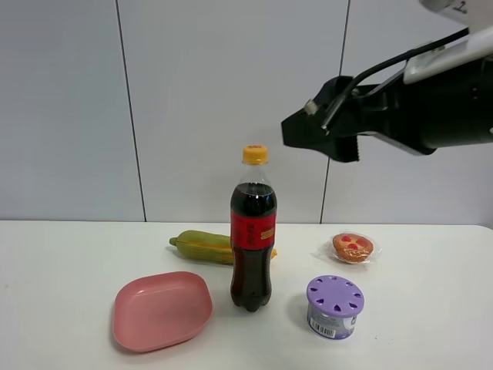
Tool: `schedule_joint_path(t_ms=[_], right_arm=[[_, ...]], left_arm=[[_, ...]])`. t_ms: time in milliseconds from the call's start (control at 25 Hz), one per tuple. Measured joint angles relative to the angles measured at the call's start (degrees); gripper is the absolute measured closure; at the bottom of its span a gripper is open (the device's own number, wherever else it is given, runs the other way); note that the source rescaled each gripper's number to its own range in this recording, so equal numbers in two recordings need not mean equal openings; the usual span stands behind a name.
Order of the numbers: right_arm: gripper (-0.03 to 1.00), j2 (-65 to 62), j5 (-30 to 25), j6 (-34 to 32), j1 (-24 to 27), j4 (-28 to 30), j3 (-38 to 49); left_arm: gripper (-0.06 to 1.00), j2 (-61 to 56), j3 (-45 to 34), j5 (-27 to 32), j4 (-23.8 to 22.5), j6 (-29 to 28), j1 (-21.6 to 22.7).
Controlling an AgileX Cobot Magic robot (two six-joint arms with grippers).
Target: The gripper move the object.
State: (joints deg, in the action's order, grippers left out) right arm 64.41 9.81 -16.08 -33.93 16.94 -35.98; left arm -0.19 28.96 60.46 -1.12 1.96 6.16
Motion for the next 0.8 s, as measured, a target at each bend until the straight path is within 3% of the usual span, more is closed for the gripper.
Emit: schedule_joint_path(t_ms=[600,800], right_arm=[[-0.03,-5.8,-1.9,7.4,26.3,0.0,0.0],[-0.03,-7.2,-7.1,8.8,30.7,0.0,0.0]], left_arm=[[-0.06,0.0,0.0,0.0,0.0,0.0,0.0],[-0.06,0.0,0.0,0.0,0.0,0.0,0.0]])
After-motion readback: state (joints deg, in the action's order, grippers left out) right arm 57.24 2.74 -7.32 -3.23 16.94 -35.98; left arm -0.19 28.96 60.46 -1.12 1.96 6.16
